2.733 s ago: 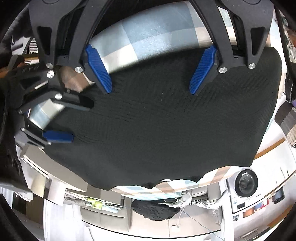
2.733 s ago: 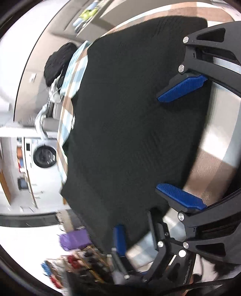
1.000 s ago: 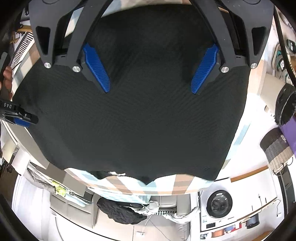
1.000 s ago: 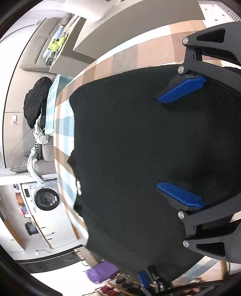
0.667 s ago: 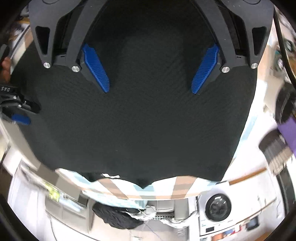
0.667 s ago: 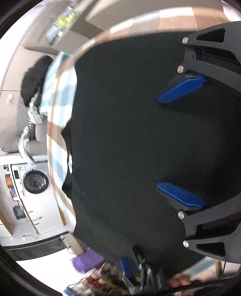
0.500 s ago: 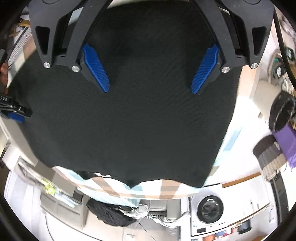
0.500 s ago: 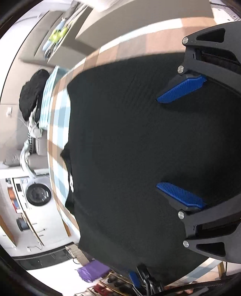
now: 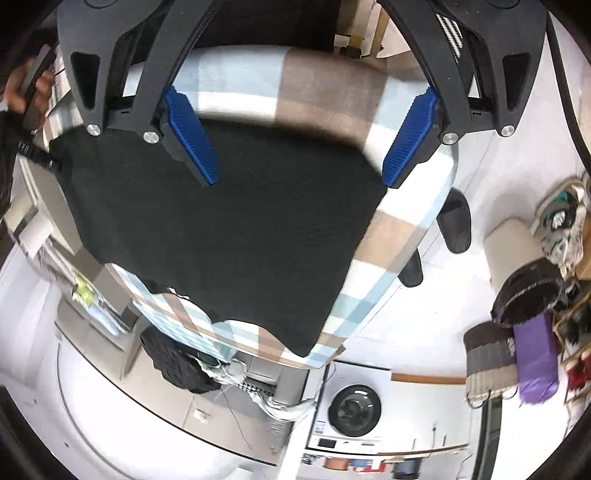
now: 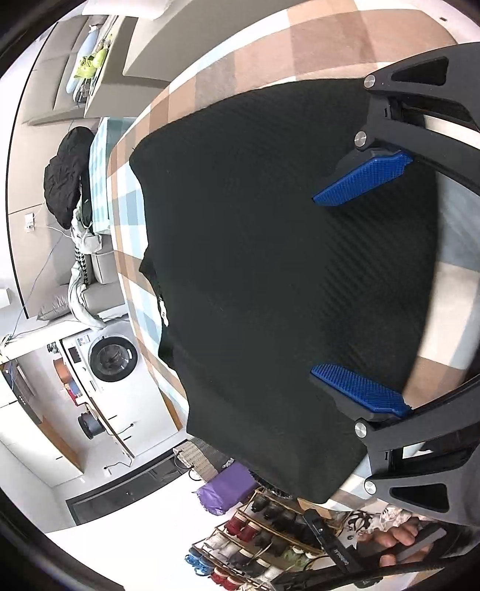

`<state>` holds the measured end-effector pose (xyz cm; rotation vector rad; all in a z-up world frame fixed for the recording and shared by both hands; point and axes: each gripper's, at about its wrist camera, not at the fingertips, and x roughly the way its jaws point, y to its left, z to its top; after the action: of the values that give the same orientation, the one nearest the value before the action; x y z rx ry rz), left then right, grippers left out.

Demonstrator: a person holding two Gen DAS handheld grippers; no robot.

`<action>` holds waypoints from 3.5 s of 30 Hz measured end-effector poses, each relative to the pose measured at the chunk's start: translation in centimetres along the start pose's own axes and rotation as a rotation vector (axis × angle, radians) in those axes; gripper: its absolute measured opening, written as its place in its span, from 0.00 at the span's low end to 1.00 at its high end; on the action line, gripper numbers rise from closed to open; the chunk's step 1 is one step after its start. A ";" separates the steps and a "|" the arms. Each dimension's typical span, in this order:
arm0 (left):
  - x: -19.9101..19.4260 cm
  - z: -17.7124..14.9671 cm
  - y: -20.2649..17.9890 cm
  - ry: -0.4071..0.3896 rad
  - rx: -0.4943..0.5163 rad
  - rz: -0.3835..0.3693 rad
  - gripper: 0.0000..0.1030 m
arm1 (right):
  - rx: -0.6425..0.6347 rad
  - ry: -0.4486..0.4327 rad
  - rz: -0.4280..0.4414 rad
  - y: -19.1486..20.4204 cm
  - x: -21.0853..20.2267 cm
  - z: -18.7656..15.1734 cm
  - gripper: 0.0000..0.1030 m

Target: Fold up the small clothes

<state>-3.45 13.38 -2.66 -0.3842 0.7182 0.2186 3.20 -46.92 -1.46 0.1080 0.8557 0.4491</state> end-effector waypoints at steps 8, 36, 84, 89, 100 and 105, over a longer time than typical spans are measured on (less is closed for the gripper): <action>2.3 -0.4 1.5 0.064 -0.077 -0.058 0.70 | -0.068 0.035 -0.006 1.2 0.7 -0.6 0.87; 2.7 2.8 -9.5 -0.217 0.229 0.063 0.13 | -0.064 0.046 -0.009 0.8 1.0 -1.0 0.87; 4.4 1.8 -10.2 -0.021 0.213 -0.298 0.72 | 0.067 0.012 0.369 1.9 -1.3 2.4 0.14; 5.1 1.5 -10.6 0.023 0.226 -0.304 0.72 | 0.026 0.088 0.225 1.3 -0.8 0.1 0.16; 5.8 -0.4 -12.7 0.069 0.352 -0.279 0.72 | 0.025 0.033 0.195 1.2 0.5 3.5 0.43; 5.9 0.0 -12.3 0.072 0.335 -0.284 0.72 | 0.004 0.188 0.266 2.5 5.2 3.8 0.23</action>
<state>4.80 2.60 -3.38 -0.1710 0.7466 -0.1840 8.13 -42.13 -1.95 0.1864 1.0322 0.7147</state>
